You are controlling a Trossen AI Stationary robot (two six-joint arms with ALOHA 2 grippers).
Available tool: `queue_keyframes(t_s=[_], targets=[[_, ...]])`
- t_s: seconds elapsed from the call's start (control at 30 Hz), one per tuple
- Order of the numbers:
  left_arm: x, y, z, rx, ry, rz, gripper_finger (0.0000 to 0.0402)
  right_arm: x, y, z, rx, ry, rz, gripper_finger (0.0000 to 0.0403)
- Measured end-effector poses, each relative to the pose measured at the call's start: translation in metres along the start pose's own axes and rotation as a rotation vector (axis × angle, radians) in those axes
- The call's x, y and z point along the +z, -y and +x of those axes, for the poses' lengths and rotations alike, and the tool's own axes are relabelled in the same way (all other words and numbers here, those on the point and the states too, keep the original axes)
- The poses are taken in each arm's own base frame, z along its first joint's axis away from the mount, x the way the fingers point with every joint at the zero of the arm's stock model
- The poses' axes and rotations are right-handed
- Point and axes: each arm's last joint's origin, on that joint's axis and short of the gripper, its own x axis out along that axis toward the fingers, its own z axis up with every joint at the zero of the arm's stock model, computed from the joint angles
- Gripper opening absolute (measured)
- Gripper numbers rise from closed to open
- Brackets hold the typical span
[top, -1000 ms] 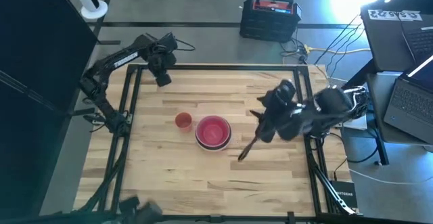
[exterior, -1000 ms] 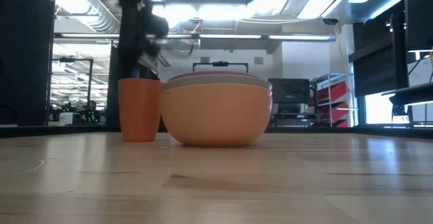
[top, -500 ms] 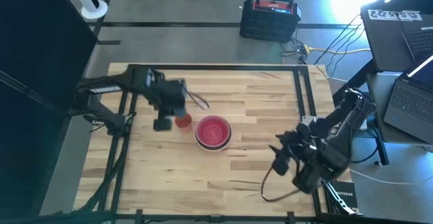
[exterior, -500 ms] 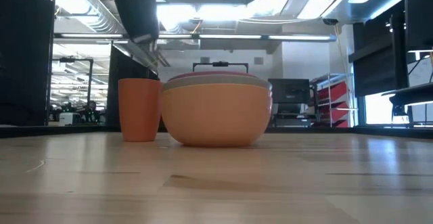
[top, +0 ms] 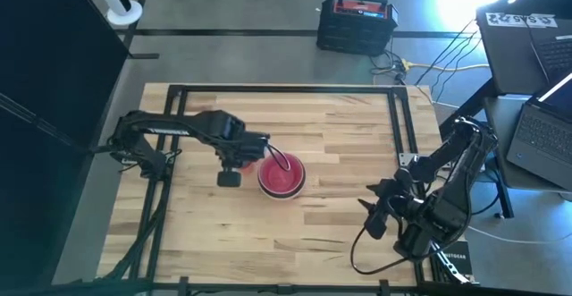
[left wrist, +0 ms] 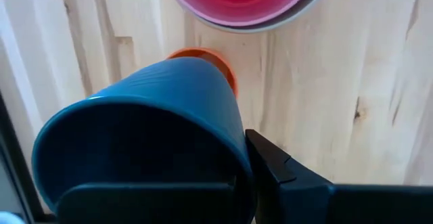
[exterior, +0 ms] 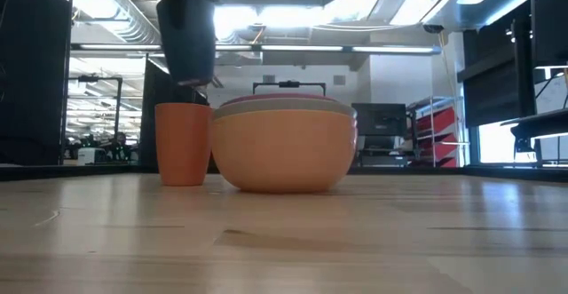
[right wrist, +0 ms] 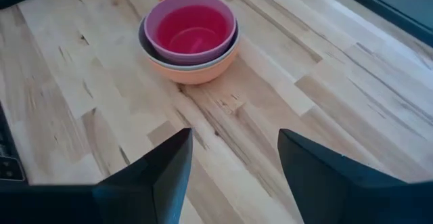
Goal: Nest bowls inside each other
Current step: Stack the blue cup on top of the orange cup
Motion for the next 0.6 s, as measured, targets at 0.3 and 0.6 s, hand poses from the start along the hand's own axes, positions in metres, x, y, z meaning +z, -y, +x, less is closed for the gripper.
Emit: queue_keyframes(t_s=[0.3,0.6], targets=[[0.0,0.001,0.006,-0.002,-0.012,0.019,0.0,0.0,-0.002,0.0,0.014,-0.001,0.018,0.0204],[0.001,0.003,0.02,-0.007,-0.023,0.046,0.0,0.0,-0.002,0.0,0.014,-0.001,0.025,0.0204]])
